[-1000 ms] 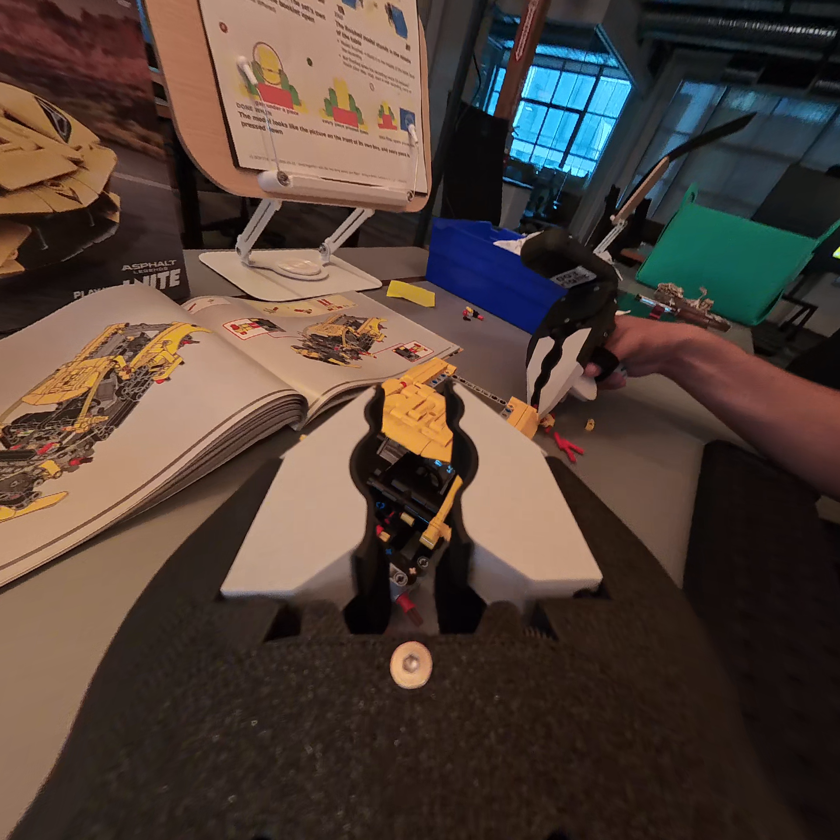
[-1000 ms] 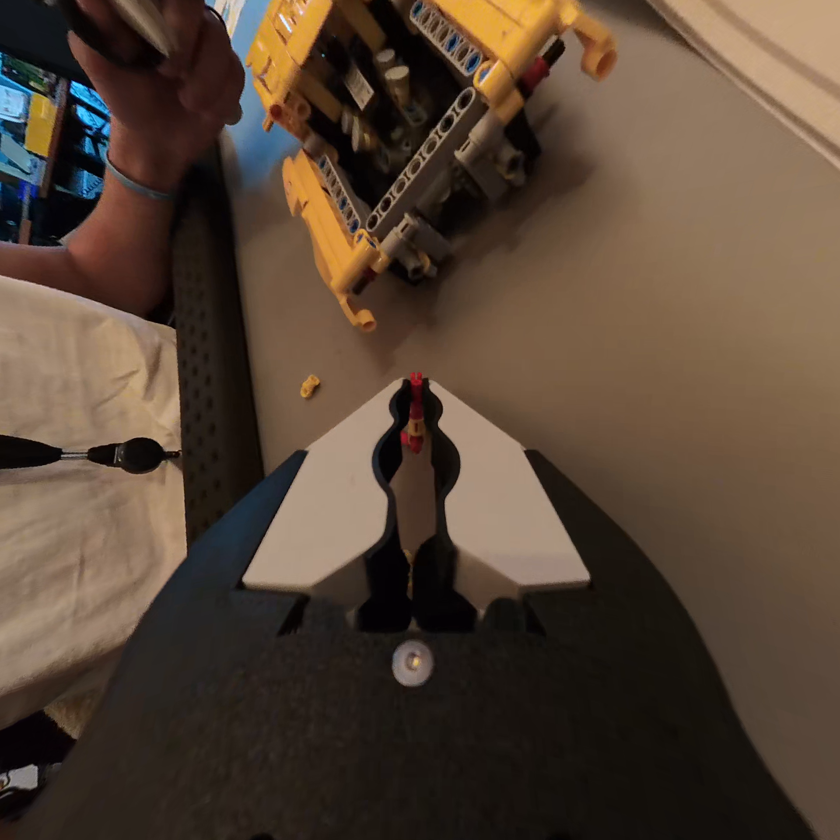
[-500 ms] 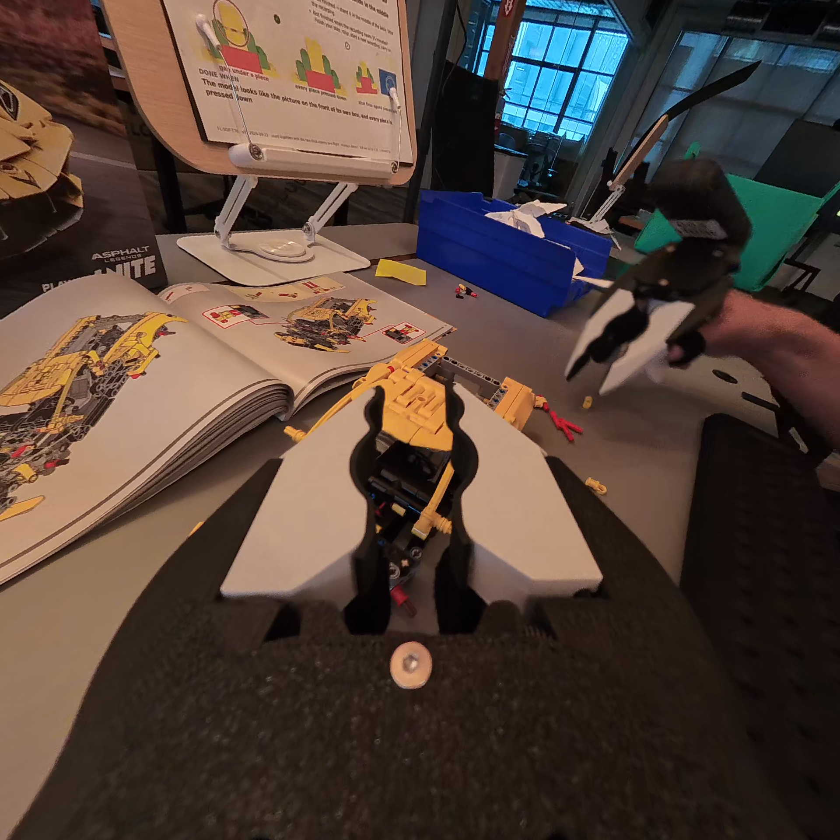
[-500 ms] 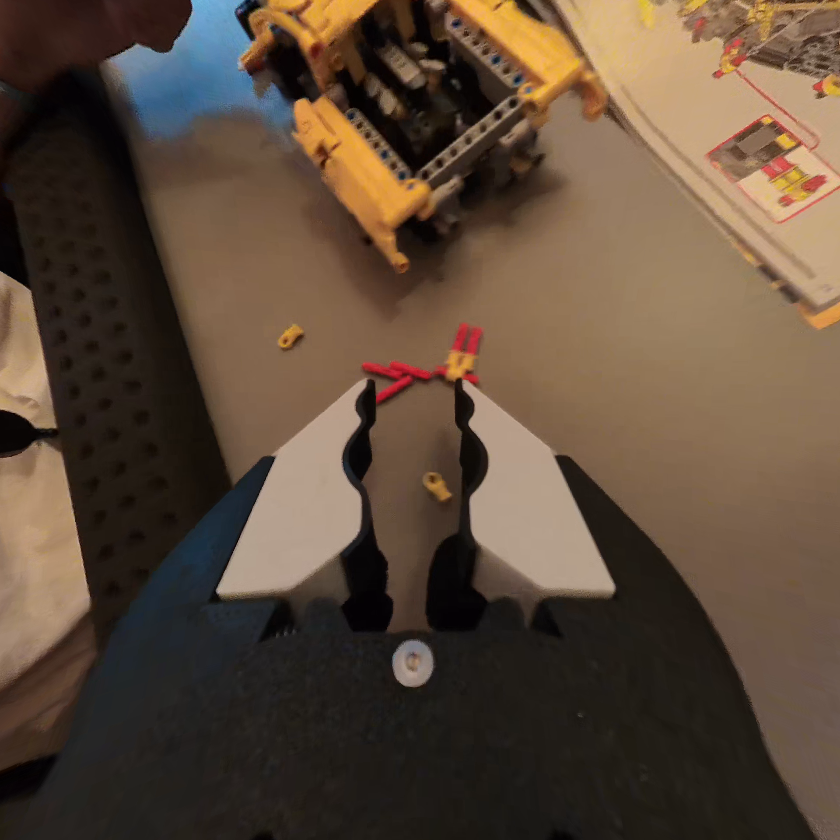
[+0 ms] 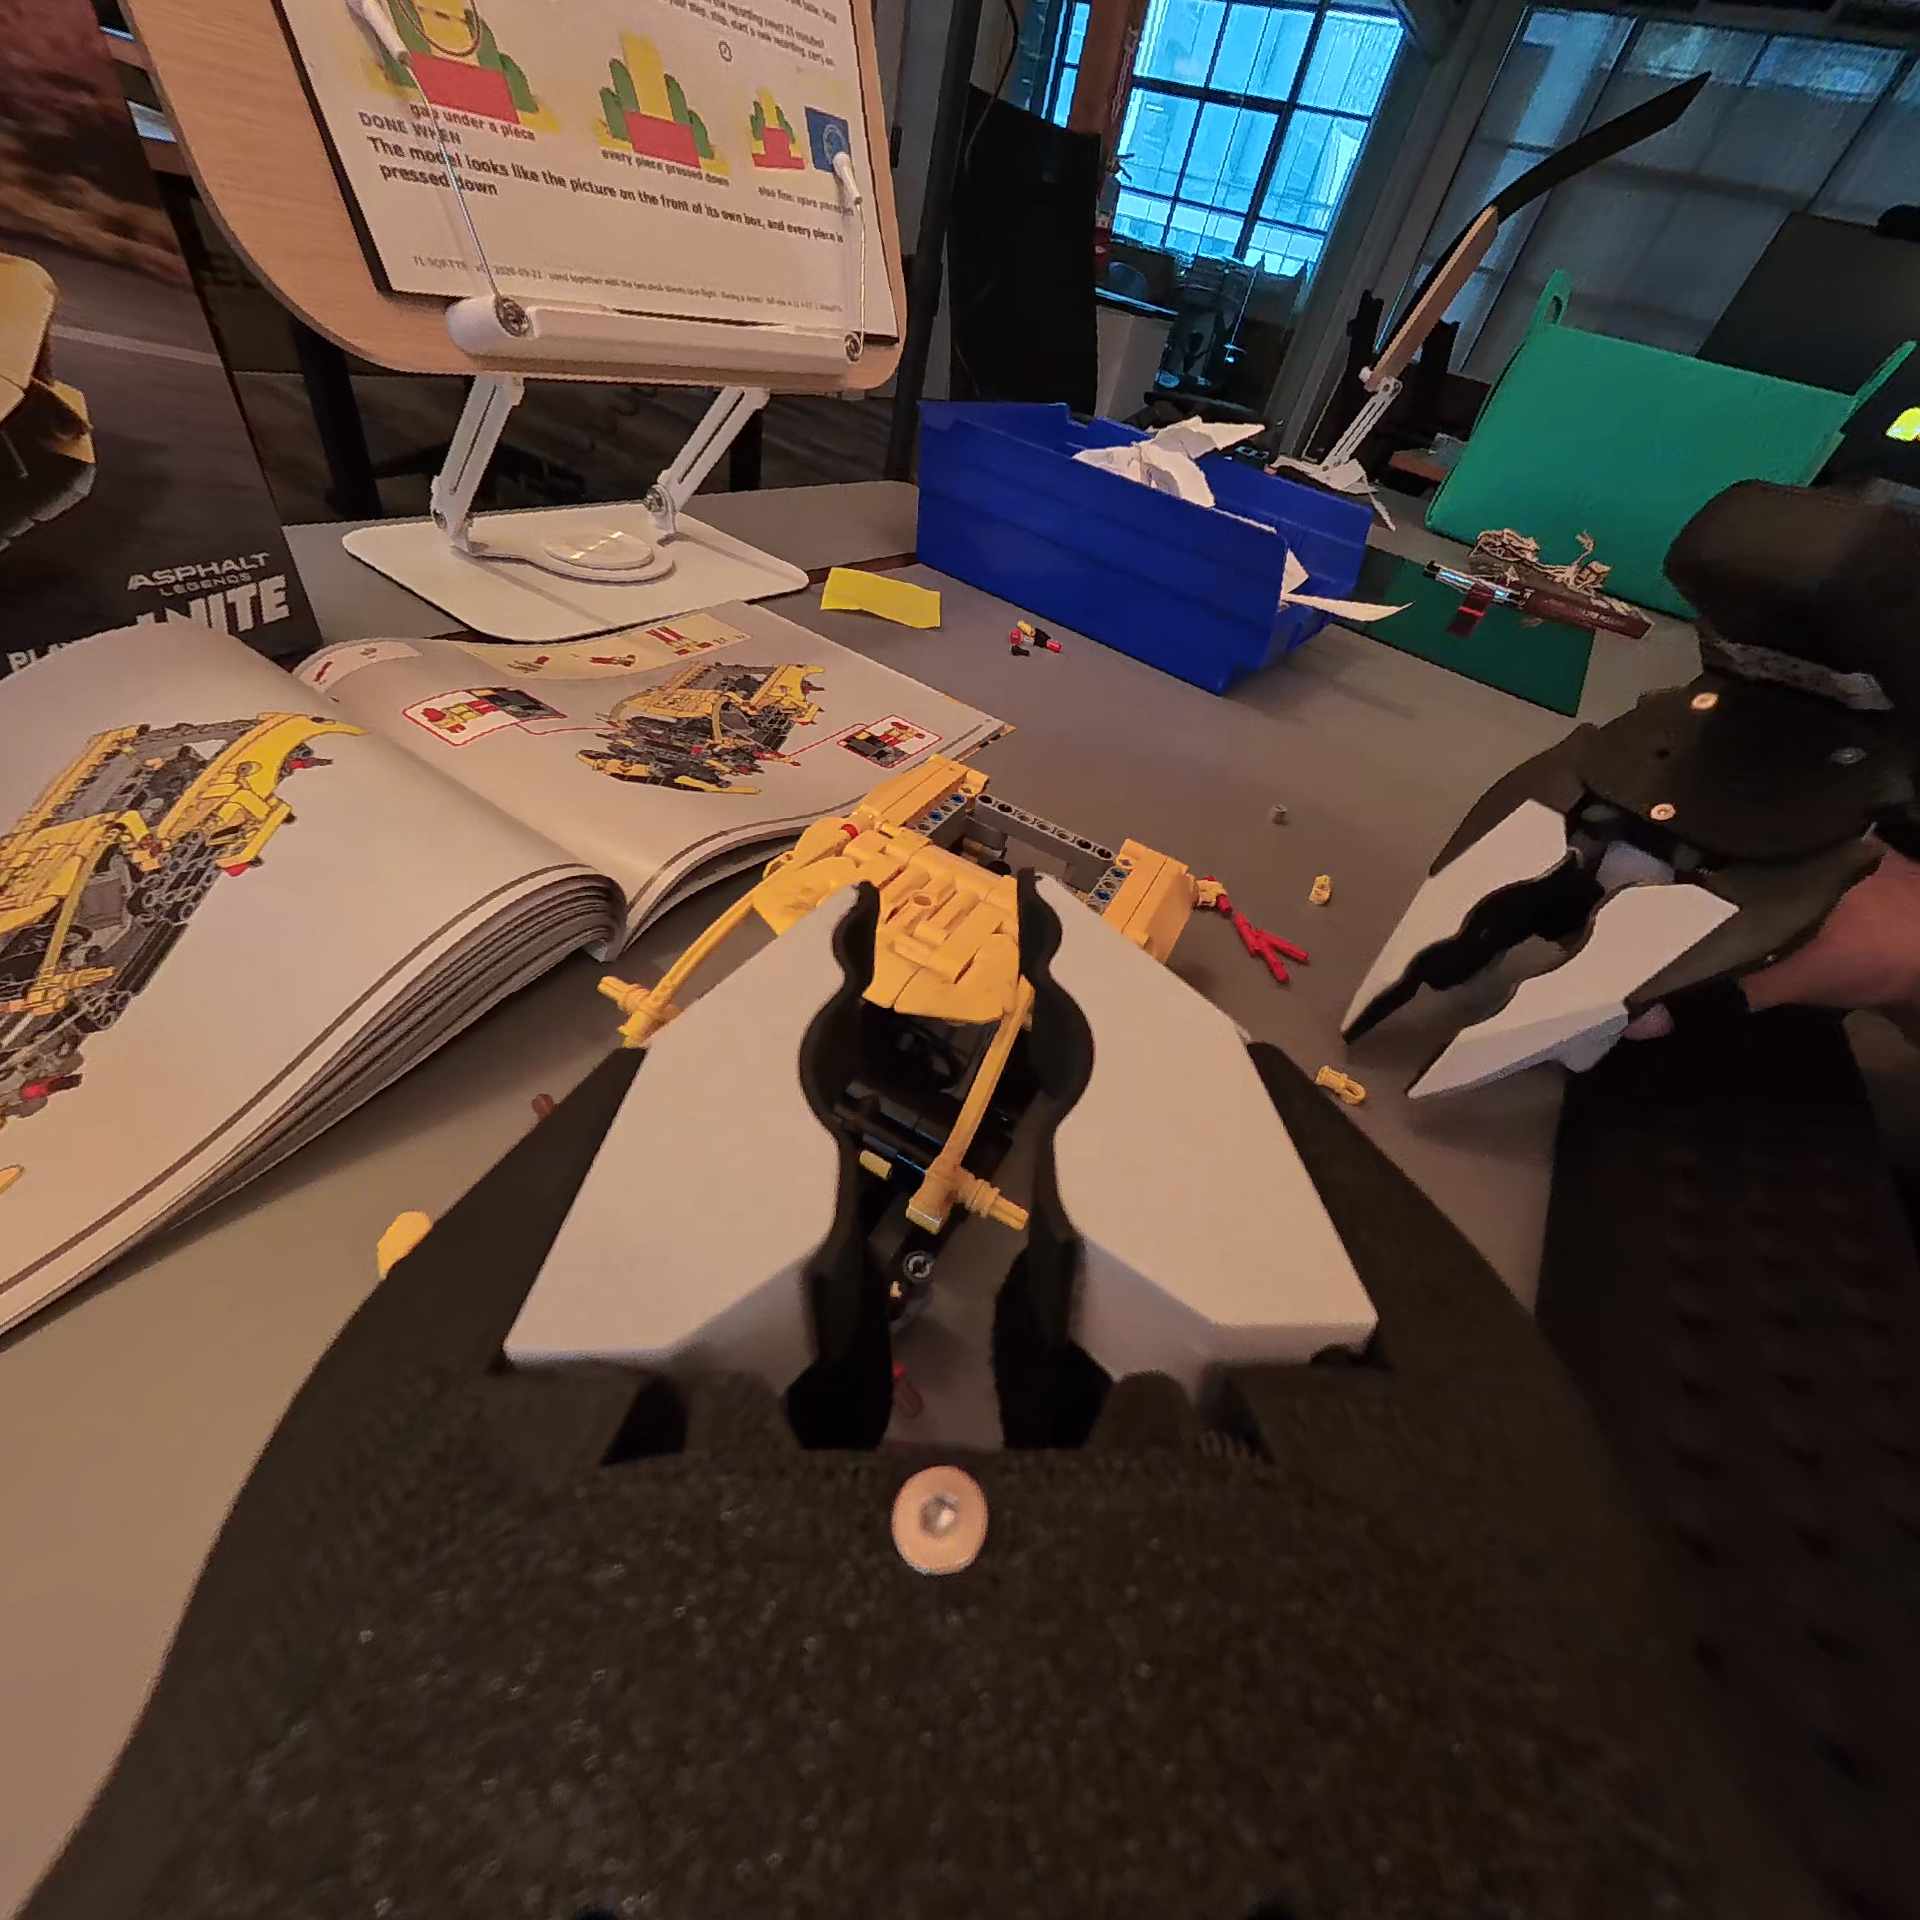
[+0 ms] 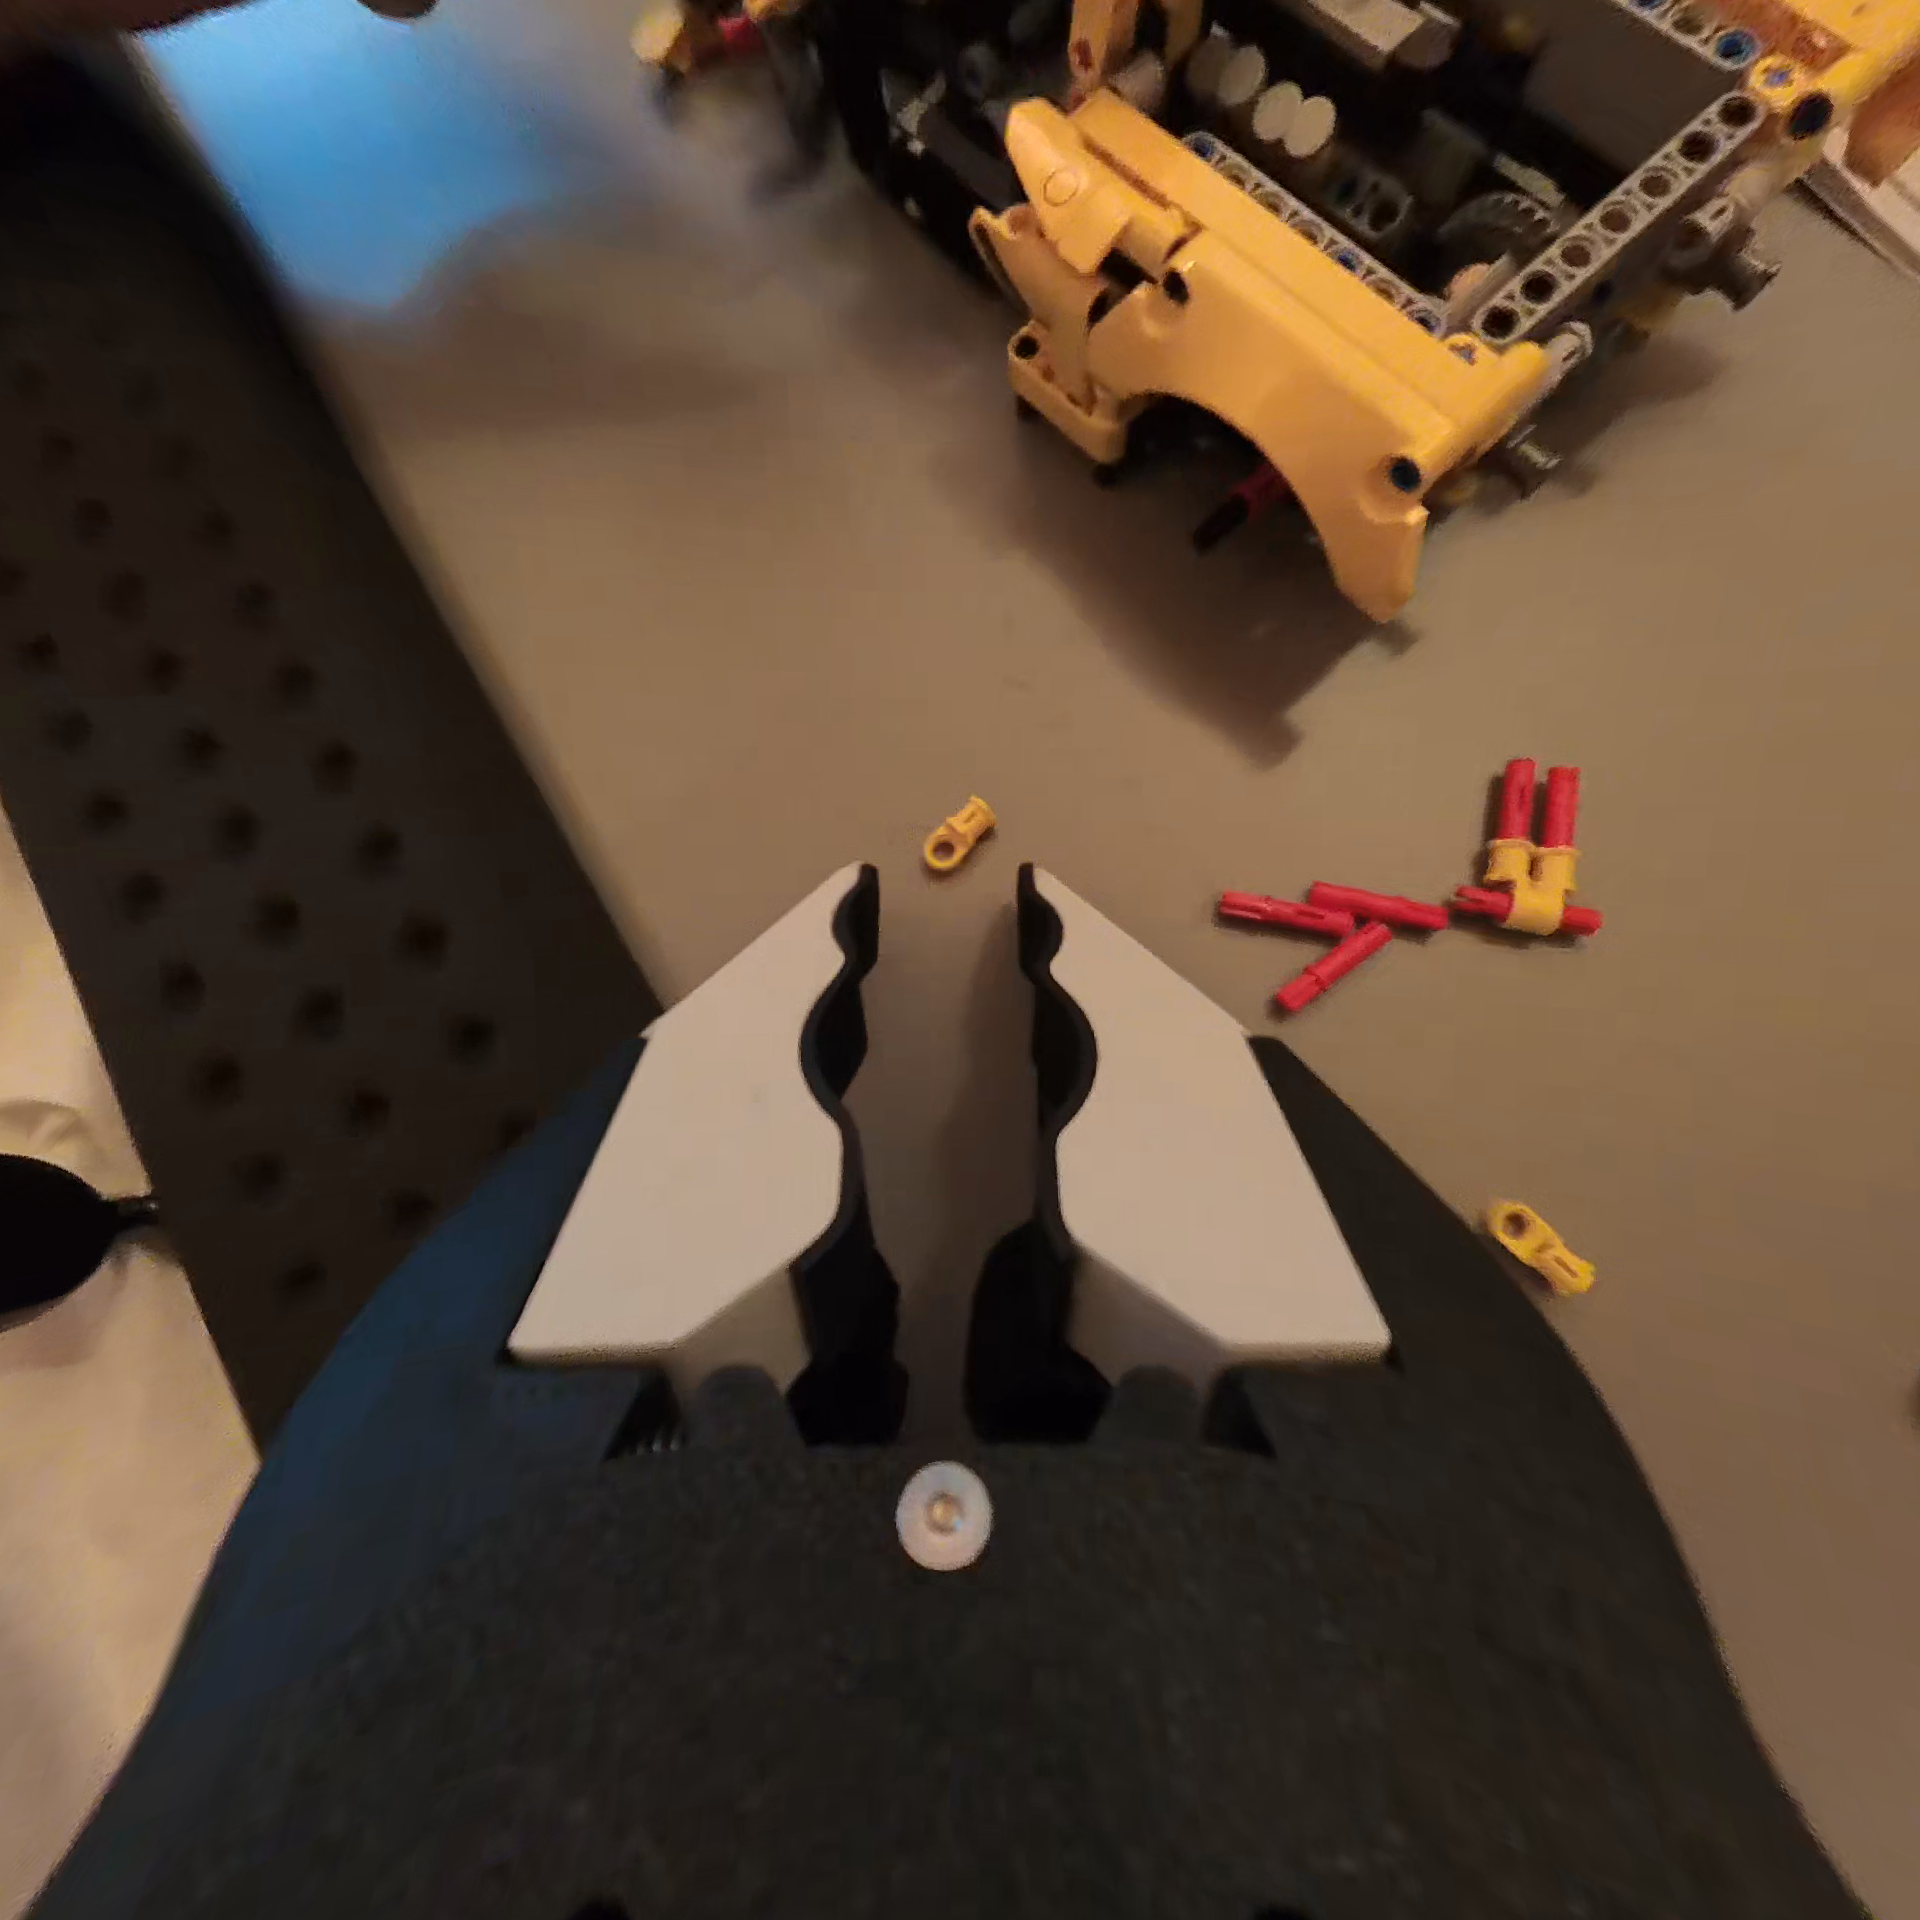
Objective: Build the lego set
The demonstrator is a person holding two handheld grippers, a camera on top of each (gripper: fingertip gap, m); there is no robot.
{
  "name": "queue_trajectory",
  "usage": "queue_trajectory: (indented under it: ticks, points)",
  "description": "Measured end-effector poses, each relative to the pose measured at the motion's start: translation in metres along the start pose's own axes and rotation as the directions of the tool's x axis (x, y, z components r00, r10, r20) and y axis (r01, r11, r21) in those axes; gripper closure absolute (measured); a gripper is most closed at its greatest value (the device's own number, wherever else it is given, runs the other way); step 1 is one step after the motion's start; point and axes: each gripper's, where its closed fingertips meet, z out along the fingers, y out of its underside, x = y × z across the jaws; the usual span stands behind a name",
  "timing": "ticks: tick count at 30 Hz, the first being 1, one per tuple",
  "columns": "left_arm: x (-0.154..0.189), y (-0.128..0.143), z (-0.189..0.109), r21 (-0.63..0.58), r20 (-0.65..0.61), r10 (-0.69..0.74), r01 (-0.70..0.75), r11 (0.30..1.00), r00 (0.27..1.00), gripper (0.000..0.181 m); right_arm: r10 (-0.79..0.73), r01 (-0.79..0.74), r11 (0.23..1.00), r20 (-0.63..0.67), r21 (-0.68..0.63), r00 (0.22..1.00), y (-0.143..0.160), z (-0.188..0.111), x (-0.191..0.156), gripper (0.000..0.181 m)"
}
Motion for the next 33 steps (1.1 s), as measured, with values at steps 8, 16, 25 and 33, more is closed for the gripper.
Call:
queue_trajectory:
  ticks: [8,16,25,33]
  points:
    - [0.006,0.000,0.001,0.002,-0.024,0.000,0.000,1.000,1.000,0.155,0.041,-0.055,0.997,-0.238,-0.053,0.970,0.039,-0.062,0.093,0.158]
    - [0.013,0.011,0.007,-0.053,-0.033,0.066,-0.068,0.996,0.997,0.155,-0.074,0.062,0.994,-0.136,-0.085,0.988,0.047,-0.053,0.101,0.156]
    - [0.024,0.018,0.011,-0.089,-0.078,0.084,-0.090,0.992,0.993,0.155,-0.193,0.194,0.981,0.028,-0.028,0.981,-0.004,0.012,0.001,0.151]
    - [0.035,0.022,0.013,-0.104,-0.120,0.106,-0.119,0.987,0.987,0.154,-0.099,0.099,0.995,-0.004,-0.003,0.995,-0.005,0.013,0.000,0.169]
